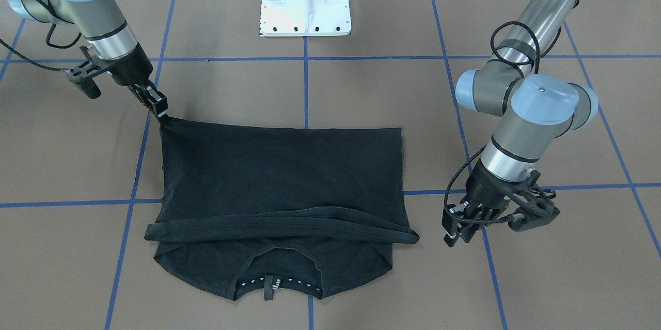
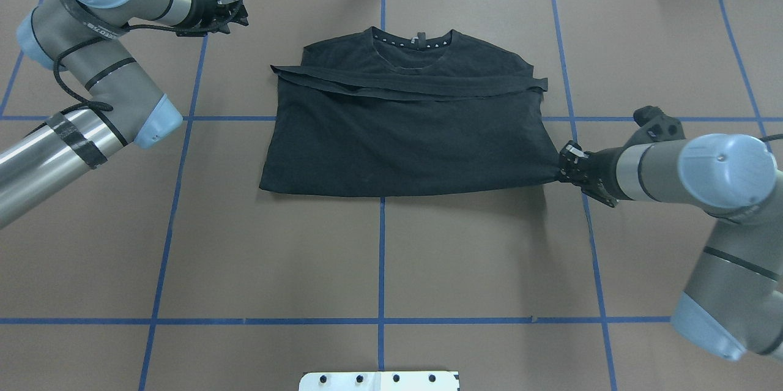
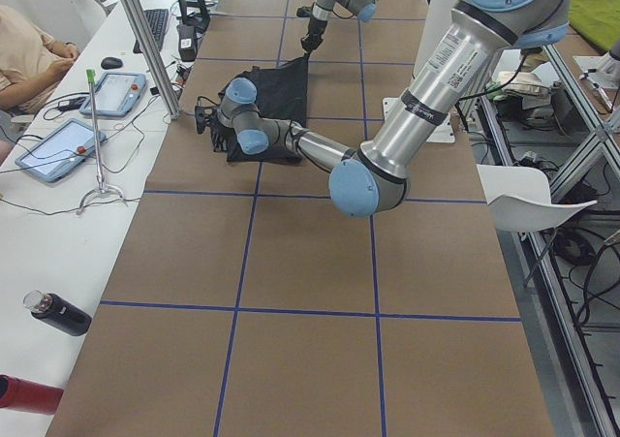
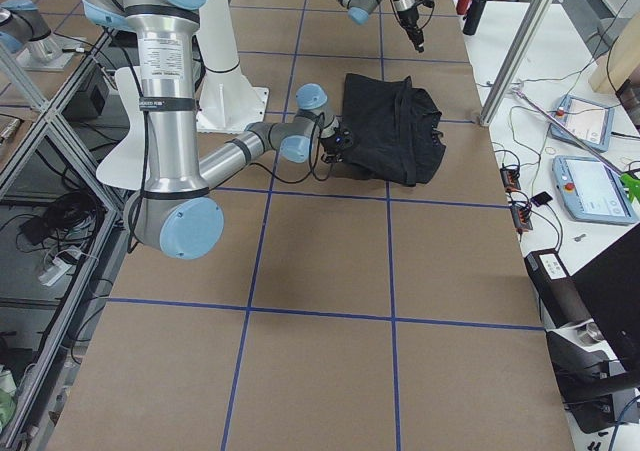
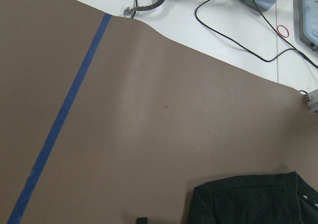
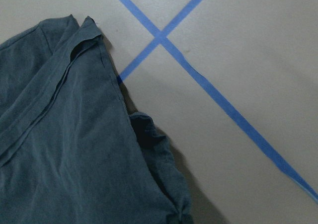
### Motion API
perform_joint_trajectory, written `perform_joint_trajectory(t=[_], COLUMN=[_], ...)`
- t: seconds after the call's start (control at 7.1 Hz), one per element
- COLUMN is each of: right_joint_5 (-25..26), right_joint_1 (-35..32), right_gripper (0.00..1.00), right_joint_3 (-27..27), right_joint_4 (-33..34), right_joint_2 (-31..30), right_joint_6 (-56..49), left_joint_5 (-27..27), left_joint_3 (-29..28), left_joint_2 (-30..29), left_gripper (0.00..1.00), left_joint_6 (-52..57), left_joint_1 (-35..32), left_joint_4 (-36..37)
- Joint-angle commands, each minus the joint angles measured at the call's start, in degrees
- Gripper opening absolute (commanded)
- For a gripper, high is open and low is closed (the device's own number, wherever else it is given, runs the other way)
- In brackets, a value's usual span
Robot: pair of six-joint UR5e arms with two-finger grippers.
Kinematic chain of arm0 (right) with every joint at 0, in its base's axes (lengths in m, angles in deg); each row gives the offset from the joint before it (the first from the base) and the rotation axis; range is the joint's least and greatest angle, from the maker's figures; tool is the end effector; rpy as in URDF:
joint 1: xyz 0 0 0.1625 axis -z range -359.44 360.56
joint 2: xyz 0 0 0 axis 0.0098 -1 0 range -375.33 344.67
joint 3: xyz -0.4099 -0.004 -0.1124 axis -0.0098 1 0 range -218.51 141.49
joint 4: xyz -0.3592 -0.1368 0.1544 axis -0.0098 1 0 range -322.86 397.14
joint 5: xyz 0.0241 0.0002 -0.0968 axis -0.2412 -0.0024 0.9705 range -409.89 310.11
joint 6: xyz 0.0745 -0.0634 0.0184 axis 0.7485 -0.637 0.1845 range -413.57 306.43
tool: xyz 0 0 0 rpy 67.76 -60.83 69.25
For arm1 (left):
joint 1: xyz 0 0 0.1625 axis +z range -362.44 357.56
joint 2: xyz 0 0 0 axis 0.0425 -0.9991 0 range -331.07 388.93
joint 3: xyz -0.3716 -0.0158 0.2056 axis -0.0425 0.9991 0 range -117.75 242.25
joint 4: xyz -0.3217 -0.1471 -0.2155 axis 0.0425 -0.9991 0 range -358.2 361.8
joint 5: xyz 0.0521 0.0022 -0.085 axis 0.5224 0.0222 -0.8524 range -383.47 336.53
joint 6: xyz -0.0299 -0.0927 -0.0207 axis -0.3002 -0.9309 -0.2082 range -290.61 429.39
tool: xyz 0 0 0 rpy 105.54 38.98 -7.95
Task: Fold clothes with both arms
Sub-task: 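Drag the shirt edge with the right gripper toward the robot, rotating it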
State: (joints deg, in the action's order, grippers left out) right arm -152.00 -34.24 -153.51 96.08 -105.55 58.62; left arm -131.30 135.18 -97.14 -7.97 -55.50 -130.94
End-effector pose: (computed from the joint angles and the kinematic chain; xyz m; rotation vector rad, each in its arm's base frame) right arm -0.3390 -0.3725 0.3953 -0.0892 -1.0162 0.8074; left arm 0.3696 -0.6627 0.3355 0.3471 1.0591 -0.4645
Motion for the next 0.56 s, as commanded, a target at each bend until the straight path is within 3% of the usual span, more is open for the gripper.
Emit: perform_joint_trajectory(t=[0.0,0.14,0.28,0.42], right_joint_5=[-17.5,-27.5,-31.3,-29.8], right_joint_1=[0.4,1.0,5.5,12.1], right_gripper=[0.00,0.00,0.00,0.00], right_joint_3=[-5.6,-6.6,-8.8,-9.4], right_joint_4=[-0.8,-0.8,-0.8,-0.8], right_joint_2=[-6.3,-6.1,-5.9,-5.1], right_joint_6=[2.9,6.7,11.0,17.3], left_joint_5=[-0.5,-3.8,-5.8,-8.2], left_joint_3=[2.3,3.4,6.2,7.6], left_joint_2=[0.4,0.5,0.5,0.4], left_gripper=[0.47,0.47,0.47,0.47], left_joint_6=[-0.1,-0.2,-2.7,-4.4], left_joint_1=[0.0,0.0,0.0,0.1], left_joint_4=[0.1,0.4,1.8,2.4])
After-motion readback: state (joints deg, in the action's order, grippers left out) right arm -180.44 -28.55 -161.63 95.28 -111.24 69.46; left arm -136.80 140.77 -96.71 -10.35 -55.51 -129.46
